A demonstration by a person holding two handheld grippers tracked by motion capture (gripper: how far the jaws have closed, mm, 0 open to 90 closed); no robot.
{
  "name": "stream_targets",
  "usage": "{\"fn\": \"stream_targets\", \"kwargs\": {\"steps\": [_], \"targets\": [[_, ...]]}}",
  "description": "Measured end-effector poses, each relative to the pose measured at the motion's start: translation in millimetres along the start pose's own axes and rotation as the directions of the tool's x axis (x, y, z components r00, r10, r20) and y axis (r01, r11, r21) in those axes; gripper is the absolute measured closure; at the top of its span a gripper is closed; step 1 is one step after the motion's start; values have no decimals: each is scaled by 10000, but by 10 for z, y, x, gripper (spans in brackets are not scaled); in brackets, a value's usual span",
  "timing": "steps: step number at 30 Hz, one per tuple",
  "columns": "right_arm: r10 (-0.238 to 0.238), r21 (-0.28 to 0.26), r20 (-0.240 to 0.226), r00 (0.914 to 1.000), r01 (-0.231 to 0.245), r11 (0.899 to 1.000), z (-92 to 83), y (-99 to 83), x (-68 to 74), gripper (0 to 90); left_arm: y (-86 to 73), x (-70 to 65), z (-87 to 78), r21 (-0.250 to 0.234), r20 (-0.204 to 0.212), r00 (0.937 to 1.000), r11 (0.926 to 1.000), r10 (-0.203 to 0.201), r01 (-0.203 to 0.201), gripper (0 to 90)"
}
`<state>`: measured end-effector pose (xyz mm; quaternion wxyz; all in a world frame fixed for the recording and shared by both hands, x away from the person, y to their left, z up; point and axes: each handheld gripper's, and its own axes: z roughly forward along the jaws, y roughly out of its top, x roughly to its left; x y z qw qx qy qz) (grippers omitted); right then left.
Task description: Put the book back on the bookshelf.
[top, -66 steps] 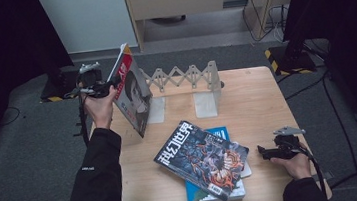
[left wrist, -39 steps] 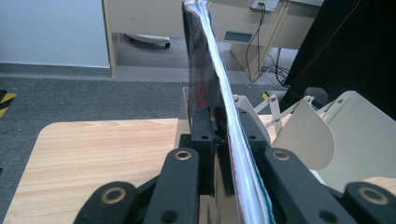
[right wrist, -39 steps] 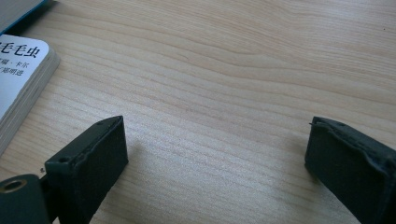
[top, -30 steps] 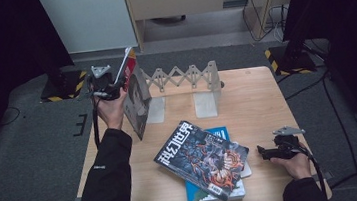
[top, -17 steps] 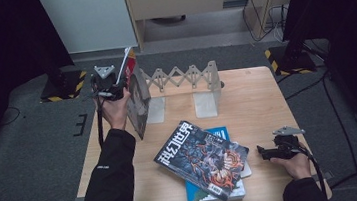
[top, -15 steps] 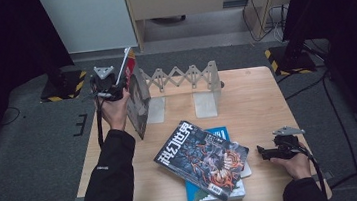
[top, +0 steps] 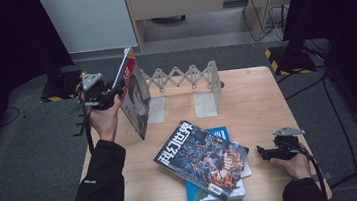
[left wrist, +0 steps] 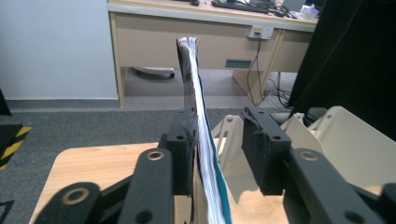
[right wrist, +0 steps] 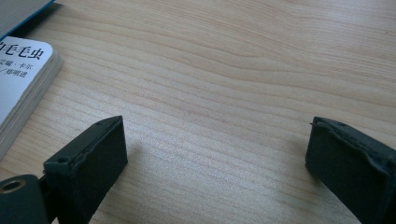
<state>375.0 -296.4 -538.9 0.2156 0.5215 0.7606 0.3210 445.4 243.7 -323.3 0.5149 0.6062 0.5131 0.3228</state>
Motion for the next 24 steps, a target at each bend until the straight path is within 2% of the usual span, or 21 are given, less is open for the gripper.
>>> {"fn": "stream_targets", "kwargs": {"steps": [5, 11, 16, 21, 24], "targets": [[62, 27, 9, 10000, -62, 10000, 3, 2, 7, 39, -6, -21, -186, -485, 261, 9994, 9986, 229, -216, 543], [80, 82, 44, 10000, -81, 9999, 12, 6, 11, 19, -59, -21, -340, -735, 468, 9981, 9966, 410, -375, 469], [88, 103, 40, 10000, -88, 9999, 13, 7, 12, 16, -148, -14, -450, -734, 756, 9959, 9963, 494, -438, 380], [99, 147, 34, 9999, -99, 9998, 19, 12, 17, 3, -323, -34, -589, -572, 891, 9929, 9956, 793, -744, 357], [92, 154, 58, 9999, -93, 9998, 21, 14, 17, 1, -452, -26, -667, -399, 1079, 9921, 9974, 645, -605, 340]]}}
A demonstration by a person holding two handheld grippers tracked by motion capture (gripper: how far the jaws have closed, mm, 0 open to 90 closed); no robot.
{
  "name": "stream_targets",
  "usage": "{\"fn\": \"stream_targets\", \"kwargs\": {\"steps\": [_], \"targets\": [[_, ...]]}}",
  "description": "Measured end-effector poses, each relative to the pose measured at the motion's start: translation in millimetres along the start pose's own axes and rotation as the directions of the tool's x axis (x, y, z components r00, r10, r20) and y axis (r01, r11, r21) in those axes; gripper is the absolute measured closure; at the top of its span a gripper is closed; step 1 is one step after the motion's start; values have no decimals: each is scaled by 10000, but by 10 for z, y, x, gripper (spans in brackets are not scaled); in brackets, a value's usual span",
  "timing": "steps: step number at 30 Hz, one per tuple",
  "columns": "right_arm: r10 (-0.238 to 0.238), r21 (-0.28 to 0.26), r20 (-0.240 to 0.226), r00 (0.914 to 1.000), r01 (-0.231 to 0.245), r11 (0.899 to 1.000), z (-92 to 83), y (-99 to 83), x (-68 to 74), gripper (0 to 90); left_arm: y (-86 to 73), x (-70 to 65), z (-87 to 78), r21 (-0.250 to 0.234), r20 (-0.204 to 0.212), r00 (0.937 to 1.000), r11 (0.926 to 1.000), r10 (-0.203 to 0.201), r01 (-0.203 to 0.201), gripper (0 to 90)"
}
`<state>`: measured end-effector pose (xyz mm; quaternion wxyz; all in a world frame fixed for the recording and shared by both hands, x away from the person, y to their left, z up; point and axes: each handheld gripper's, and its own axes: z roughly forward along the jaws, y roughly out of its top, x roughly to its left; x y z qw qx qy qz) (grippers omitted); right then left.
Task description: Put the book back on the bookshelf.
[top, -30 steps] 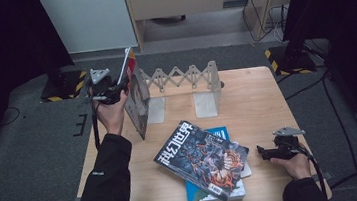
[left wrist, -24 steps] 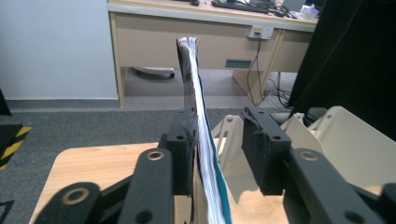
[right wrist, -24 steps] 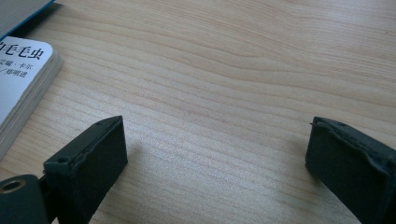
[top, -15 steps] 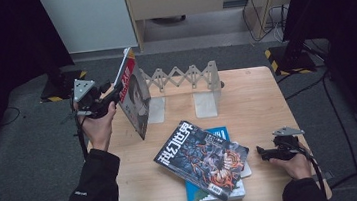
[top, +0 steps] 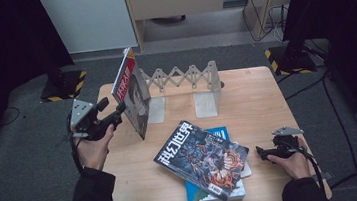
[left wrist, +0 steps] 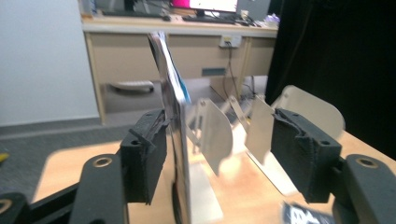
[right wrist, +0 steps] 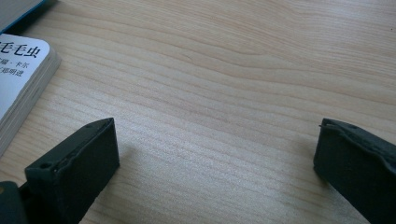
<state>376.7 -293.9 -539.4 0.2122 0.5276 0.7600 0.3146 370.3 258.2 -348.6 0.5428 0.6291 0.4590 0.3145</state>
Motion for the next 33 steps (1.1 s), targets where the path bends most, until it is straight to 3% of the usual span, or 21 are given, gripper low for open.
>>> {"fn": "stream_targets", "kwargs": {"steps": [4, 10, 13, 16, 19, 25, 29, 33], "targets": [[-1, 0, 4, 10000, 1, 10000, 0, 0, 0, 2, -216, -18, -48, 356, 170, 9994, 9990, -291, 285, 327], [-33, -40, 2, 10000, 33, 10000, -3, -2, -8, 14, -549, -93, -14, 896, 664, 9976, 9959, -193, 133, 322], [135, -47, 123, 9998, -134, 9999, -25, 1, -15, 81, -700, -134, 18, 1290, 1099, 9932, 9913, -395, 251, 319], [123, 47, 133, 9998, -123, 9999, -67, 14, -27, 184, -850, -175, 65, 1482, 1683, 9844, 9886, -521, 270, 306], [-19, 141, 132, 9999, 17, 9999, -109, 28, -19, 227, -945, -198, 99, 1650, 1742, 9835, 9861, -492, 201, 306], [28, -428, 30, 10000, -26, 9991, -221, 93, 31, 249, -1137, -237, 168, 2315, 1854, 9800, 9724, -725, 281, 281], [99, -733, -83, 9999, -105, 9973, -292, 148, 88, 257, -1259, -263, 201, 2680, 2038, 9772, 9634, -600, 33, 269], [181, -1248, -471, 9987, -239, 9919, -370, 218, 190, 294, -1327, -295, 226, 2920, 2109, 9753, 9564, -663, 19, 262]]}}
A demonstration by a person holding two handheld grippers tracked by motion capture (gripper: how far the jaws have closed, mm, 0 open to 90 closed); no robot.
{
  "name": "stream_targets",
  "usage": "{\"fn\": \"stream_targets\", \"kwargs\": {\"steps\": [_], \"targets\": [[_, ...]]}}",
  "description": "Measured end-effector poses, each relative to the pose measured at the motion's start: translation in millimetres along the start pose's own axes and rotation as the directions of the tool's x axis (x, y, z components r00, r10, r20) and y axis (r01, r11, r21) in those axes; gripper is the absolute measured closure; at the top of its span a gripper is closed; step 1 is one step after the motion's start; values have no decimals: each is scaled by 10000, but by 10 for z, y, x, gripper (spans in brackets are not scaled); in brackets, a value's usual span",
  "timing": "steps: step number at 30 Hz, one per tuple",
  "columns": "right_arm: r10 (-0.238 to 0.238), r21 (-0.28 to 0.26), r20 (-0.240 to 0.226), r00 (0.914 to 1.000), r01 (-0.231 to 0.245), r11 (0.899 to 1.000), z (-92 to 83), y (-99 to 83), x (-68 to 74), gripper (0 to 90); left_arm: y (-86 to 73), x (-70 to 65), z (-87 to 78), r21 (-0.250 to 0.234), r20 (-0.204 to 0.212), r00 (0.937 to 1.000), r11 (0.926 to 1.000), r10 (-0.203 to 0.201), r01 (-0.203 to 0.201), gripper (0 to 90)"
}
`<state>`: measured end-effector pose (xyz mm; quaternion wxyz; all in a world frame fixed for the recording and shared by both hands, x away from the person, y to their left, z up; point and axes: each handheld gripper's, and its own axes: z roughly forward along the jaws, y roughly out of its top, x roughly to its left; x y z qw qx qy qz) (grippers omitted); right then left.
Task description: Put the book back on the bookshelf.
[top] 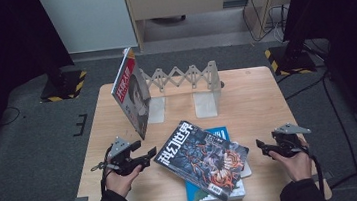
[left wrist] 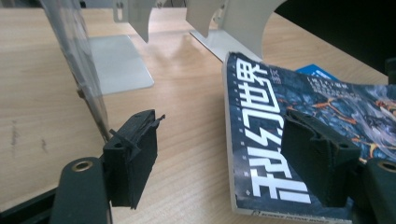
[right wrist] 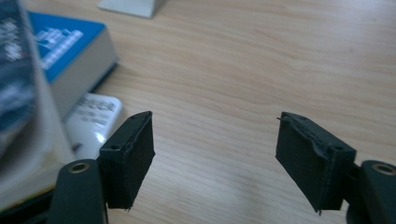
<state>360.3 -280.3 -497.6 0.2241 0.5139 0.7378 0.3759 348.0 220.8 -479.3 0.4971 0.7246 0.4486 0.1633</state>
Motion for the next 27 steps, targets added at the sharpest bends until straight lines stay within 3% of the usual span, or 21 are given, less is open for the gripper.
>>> {"fn": "stream_targets", "kwargs": {"steps": [6, 12, 21, 27], "targets": [[-140, -374, -381, 9992, 126, 9992, -65, 105, 149, 356, -81, -35, 81, 456, 289, 9993, 9987, -238, 225, 272], [-63, -609, -1053, 9944, -1, 9981, -125, 200, 294, 404, -173, -35, 174, 1003, 537, 9955, 9923, -777, 720, 273], [-301, -638, -1555, 9874, 203, 9978, -123, 234, 505, 383, -223, -51, 259, 1421, 725, 9940, 9873, -825, 716, 271], [-591, -405, -1867, 9806, 525, 9978, -77, 214, 648, 370, -253, -44, 314, 1617, 1148, 9828, 9788, -1448, 1254, 264]]}}
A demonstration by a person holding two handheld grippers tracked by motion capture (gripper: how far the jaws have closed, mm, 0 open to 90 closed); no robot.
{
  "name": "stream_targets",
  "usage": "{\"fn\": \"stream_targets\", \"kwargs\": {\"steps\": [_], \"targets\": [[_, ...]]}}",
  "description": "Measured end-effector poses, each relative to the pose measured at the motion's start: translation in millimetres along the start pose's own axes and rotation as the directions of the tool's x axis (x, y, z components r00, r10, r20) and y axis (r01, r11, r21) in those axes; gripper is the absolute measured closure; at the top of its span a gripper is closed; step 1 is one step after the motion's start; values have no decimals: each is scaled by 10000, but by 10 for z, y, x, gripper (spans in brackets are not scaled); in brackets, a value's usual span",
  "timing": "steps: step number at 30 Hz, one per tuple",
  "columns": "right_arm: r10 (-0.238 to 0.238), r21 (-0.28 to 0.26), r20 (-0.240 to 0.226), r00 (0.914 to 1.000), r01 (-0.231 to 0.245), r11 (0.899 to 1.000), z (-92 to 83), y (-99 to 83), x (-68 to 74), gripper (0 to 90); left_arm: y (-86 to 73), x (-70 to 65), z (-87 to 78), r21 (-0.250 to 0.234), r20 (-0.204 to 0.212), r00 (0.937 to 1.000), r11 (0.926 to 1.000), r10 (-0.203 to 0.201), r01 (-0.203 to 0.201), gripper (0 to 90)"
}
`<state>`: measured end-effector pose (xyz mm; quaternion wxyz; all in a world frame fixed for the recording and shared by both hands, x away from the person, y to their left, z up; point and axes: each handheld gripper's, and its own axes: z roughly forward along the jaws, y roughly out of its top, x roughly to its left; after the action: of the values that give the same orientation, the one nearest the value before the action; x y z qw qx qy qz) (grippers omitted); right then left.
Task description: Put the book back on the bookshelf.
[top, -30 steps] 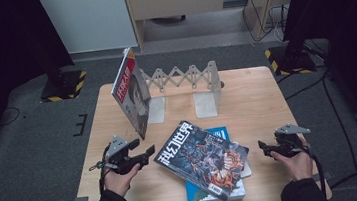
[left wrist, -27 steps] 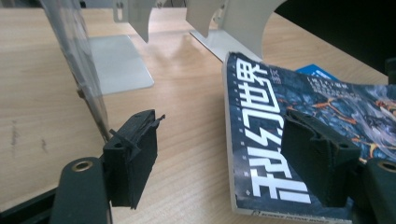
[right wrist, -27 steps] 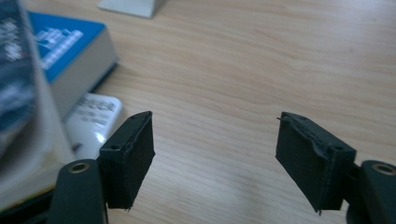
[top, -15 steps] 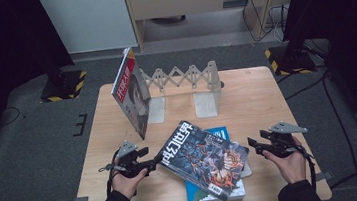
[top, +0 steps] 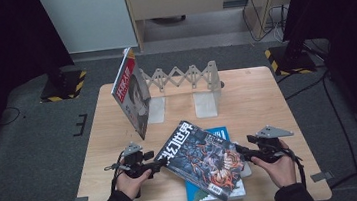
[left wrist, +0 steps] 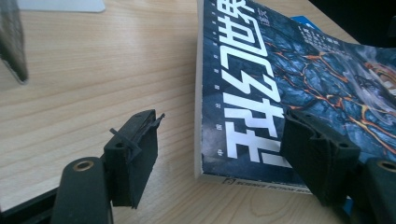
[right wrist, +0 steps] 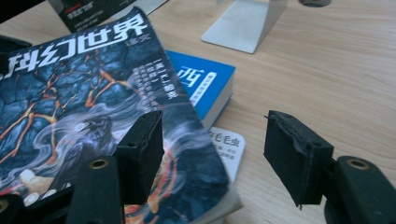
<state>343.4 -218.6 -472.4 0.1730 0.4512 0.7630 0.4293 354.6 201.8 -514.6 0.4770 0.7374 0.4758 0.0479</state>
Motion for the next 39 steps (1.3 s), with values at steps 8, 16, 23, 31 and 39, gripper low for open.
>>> {"fn": "stream_targets", "kwargs": {"steps": [8, 16, 23, 31, 39], "targets": [[-196, 323, -224, 9996, 203, 9993, 93, -43, 100, 362, -13, -11, 10, 203, 516, 9982, 9994, -302, 291, 349], [-296, 754, 103, 9995, 288, 9967, 149, -104, 34, 362, -43, -40, -39, 213, 521, 9986, 9997, -107, 96, 378], [-363, 436, -68, 9993, 365, 9984, 127, -63, 101, 345, -53, -52, -28, 299, 340, 9992, 9994, -192, 182, 289], [-497, 750, -231, 9985, 513, 9959, 191, -103, 173, 326, -35, -18, 126, 423, 1092, 9924, 9977, -566, 522, 231], [-339, 700, -273, 9991, 357, 9969, 205, -124, 158, 319, -32, 33, 210, 609, 1706, 9775, 9915, -1238, 1149, 233]]}}
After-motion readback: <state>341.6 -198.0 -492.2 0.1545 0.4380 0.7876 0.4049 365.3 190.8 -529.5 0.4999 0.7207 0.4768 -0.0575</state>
